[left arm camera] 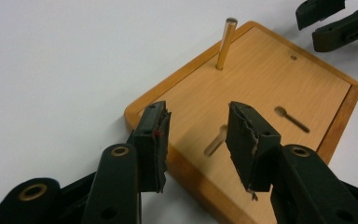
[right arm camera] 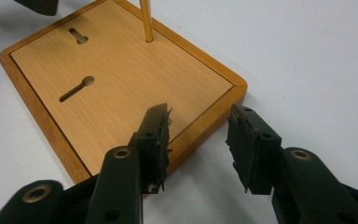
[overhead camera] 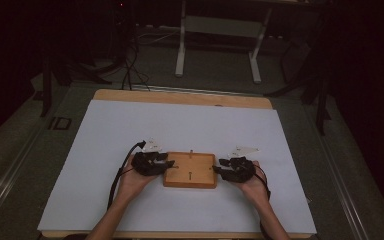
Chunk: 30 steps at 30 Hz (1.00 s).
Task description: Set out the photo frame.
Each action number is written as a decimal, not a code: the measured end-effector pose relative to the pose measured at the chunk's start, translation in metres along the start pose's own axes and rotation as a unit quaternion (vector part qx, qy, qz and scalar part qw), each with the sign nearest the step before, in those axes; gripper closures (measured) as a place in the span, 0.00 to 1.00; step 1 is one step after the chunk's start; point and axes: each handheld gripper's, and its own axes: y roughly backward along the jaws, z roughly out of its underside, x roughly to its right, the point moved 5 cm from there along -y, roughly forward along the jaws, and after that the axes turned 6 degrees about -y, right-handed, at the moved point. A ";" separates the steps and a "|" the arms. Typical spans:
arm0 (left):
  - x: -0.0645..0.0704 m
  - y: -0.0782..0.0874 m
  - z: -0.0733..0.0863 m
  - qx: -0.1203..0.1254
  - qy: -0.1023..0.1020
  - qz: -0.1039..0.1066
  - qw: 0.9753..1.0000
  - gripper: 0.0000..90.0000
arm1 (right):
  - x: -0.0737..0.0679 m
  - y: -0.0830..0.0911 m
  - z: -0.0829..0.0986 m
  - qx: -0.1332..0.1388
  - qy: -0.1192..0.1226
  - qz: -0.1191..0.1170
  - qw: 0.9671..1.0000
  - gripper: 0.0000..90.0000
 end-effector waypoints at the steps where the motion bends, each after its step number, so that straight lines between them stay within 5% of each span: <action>1: 0.000 -0.002 -0.001 0.003 -0.001 0.001 1.000 0.65 | 0.000 0.001 0.001 0.001 -0.001 0.000 1.000 0.64; 15: 0.004 -0.022 -0.018 -0.001 -0.025 0.025 0.999 0.75 | -0.003 0.003 0.007 0.002 -0.007 -0.003 1.000 0.64; 30: 0.007 -0.046 -0.031 -0.008 -0.033 0.042 0.999 0.75 | -0.003 0.001 0.009 -0.001 -0.002 -0.005 1.000 0.64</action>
